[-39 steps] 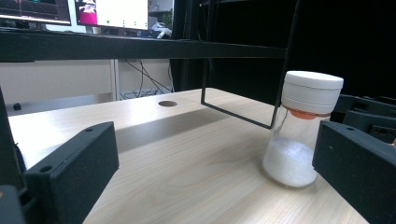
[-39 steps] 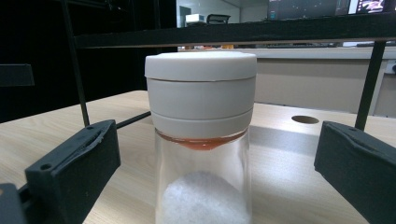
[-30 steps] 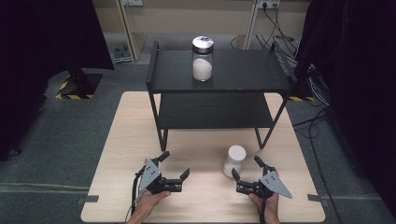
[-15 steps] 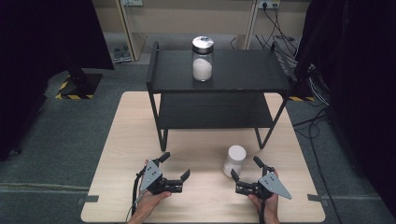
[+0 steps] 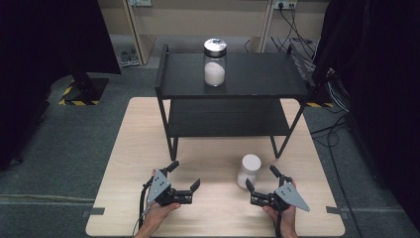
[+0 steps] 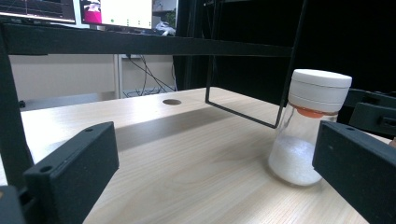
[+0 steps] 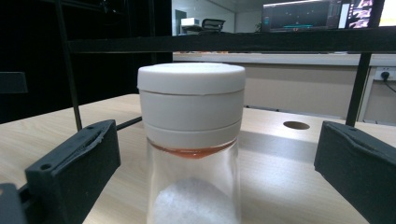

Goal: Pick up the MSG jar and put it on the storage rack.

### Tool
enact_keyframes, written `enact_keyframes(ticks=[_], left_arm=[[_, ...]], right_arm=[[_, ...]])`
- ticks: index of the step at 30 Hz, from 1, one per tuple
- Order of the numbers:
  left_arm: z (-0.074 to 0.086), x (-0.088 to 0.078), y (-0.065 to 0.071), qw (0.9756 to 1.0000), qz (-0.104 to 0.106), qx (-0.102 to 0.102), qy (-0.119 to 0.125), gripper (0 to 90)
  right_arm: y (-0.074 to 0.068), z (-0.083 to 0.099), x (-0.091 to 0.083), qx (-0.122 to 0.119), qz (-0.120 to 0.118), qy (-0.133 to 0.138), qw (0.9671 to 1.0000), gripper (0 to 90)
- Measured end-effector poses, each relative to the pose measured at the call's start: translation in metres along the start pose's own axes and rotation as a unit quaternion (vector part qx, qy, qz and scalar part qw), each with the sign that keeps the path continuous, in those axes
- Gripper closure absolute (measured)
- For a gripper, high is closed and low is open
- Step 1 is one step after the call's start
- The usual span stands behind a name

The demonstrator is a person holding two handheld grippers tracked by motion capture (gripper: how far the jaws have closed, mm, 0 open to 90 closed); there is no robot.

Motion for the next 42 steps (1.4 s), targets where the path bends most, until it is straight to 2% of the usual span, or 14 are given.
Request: enact_keyframes(ticks=[11,20,23,32,36,42], left_arm=[[0.002,0.001,0.001,1.0,0.002,0.001,-0.002,0.0],[0.003,0.002,0.0,1.0,0.002,-0.003,-0.003,0.0],[0.003,0.002,0.0,1.0,0.001,-0.003,-0.004,0.0],[0.004,0.002,-0.001,1.0,-0.001,-0.006,-0.005,0.0],[0.004,0.002,-0.001,1.0,-0.001,-0.007,-0.005,0.0],[0.005,0.002,-0.001,0.9999,0.001,-0.009,-0.007,0.0]], right_arm=[[-0.001,-0.002,0.004,0.0,-0.004,0.003,1.0,3.0],[-0.002,-0.002,0.01,-0.001,-0.011,-0.007,0.9999,7.8],[-0.003,-0.002,0.014,-0.008,-0.017,-0.014,0.9997,9.8],[-0.005,-0.002,0.026,-0.022,-0.024,-0.035,0.9988,23.7],[-0.008,-0.003,0.03,-0.033,-0.016,-0.041,0.9985,32.5],[-0.008,-0.006,0.032,-0.029,-0.014,-0.048,0.9983,34.2]])
Point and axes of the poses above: each handheld gripper's, and its own axes: x roughly forward along the jaws, z roughly out of its underside, y roughly to its right, the point moved 9 cm from there along x, roughly forward along the jaws, and after that the axes turned 1 degree about -z, right-handed, at the moved point
